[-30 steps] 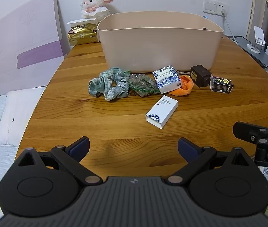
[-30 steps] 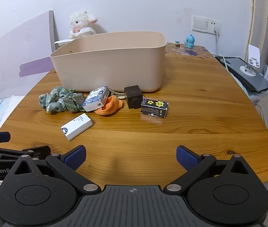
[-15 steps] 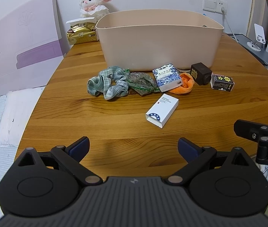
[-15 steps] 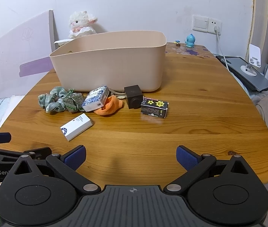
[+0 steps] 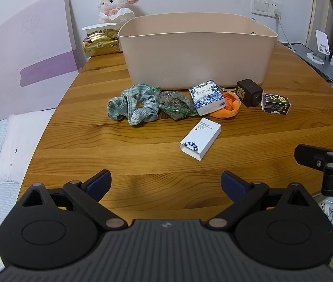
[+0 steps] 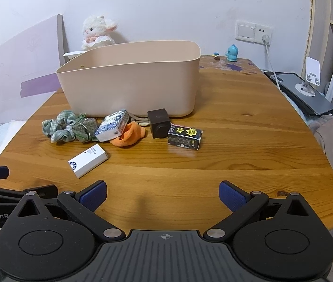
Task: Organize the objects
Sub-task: 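Move both tools toward the items scattered in front of the bin, then grasp the white box with the left tool while the right tool grasps the black star box, then carry both boxes over the beige bin and open both tools to drop them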
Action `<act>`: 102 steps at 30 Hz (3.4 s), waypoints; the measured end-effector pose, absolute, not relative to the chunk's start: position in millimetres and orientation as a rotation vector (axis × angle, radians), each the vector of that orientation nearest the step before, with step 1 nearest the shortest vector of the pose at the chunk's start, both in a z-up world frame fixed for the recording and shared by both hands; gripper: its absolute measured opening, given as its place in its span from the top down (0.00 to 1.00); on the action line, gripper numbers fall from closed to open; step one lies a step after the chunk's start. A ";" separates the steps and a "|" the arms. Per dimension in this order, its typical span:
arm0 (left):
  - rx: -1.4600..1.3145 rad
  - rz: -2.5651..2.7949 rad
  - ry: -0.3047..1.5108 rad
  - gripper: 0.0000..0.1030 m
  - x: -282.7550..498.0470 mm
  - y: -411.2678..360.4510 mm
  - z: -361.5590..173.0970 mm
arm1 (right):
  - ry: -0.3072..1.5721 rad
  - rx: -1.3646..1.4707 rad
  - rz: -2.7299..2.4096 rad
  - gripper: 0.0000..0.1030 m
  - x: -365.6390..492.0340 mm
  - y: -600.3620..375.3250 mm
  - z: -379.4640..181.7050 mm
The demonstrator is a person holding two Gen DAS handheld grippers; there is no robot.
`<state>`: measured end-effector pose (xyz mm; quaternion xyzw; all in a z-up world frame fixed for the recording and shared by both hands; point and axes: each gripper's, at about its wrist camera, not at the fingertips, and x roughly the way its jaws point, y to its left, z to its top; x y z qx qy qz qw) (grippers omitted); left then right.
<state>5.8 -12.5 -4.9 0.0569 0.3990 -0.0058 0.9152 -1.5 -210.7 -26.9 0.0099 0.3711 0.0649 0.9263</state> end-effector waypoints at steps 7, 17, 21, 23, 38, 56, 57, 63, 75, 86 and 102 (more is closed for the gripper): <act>0.113 -0.008 0.817 0.03 8.5 -11.0 -4.6 | 0.749 0.011 0.132 0.00 1.5 -212.6 -25.2; 0.112 -0.014 0.815 0.03 12.5 -11.9 -5.8 | 0.738 0.017 0.119 0.00 3.9 -219.3 -24.3; 0.114 -0.016 0.815 0.03 15.4 -12.9 -6.9 | 0.743 0.020 0.119 0.00 6.5 -220.3 -26.0; 0.114 -0.016 0.815 0.03 15.0 -13.0 -7.0 | 0.743 0.020 0.120 0.00 7.1 -220.7 -26.3; 0.146 -0.056 0.782 0.03 28.5 -21.2 -10.3 | 0.721 -0.012 0.090 0.00 24.3 -231.5 -30.7; 0.164 -0.097 0.841 0.05 70.8 -34.2 -38.7 | 0.761 -0.059 0.111 0.00 82.0 -235.6 -61.0; 0.163 -0.099 0.846 0.05 73.4 -34.7 -40.3 | 0.764 -0.057 0.112 0.00 85.4 -234.7 -63.0; 0.143 -0.113 0.854 0.16 84.5 -34.9 -44.4 | 0.758 -0.034 0.107 0.07 104.7 -228.1 -72.3; 0.098 -0.206 0.854 0.55 88.2 -32.0 -40.9 | 0.750 -0.033 0.090 0.51 118.3 -214.6 -80.8; 0.096 -0.226 0.838 0.69 75.2 -26.6 -28.9 | 0.703 0.002 0.098 0.52 96.4 -223.6 -54.5; 0.126 -0.118 0.569 0.68 95.7 3.1 70.9 | 0.458 0.012 0.112 0.52 95.5 -224.3 41.7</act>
